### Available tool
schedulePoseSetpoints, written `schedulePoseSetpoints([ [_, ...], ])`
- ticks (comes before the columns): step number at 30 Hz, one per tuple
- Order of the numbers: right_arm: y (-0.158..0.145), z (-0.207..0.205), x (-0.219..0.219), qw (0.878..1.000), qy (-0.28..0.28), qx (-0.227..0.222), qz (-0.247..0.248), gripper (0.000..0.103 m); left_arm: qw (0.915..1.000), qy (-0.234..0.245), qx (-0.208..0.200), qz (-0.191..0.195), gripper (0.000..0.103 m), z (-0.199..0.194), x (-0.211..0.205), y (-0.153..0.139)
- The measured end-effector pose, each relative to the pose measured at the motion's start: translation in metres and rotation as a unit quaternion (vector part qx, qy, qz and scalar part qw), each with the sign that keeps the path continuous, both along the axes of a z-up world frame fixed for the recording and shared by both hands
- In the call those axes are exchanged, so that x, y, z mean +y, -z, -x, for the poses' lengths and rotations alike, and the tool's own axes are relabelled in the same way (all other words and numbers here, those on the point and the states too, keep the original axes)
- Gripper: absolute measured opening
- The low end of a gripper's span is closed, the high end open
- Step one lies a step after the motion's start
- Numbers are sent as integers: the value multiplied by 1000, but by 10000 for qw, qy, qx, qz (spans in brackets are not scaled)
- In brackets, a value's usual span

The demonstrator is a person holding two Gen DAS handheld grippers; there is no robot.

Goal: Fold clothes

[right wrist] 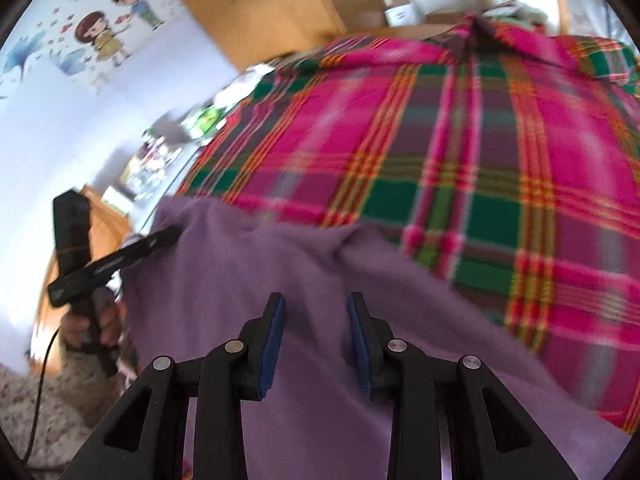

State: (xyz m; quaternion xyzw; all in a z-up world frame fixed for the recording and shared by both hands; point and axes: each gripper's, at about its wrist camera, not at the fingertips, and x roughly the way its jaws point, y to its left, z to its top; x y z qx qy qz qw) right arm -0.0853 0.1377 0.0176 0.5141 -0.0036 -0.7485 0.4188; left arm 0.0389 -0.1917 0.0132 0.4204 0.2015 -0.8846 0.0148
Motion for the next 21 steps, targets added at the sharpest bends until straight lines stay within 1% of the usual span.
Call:
schedulePoseSetpoints([
  [9, -2, -5, -10, 9978, -587, -286, -58, 33, 10000, 7, -38, 6, 10, 4, 1, 1],
  [12, 6, 2, -12, 9976, -557, -394, -149, 33, 10000, 39, -8, 22, 10, 2, 2, -2],
  [16, 7, 18, -12, 9974, -495, -515, 74, 33, 9999, 147, 69, -14, 10, 2, 3, -5],
  [18, 9, 29, -14, 9964, -454, -662, 280, 33, 9997, 196, 122, -30, 10, 3, 4, -7],
  [21, 17, 42, -18, 9932, -440, -982, 435, 33, 9996, 225, 151, -26, 10, 7, 4, -9],
])
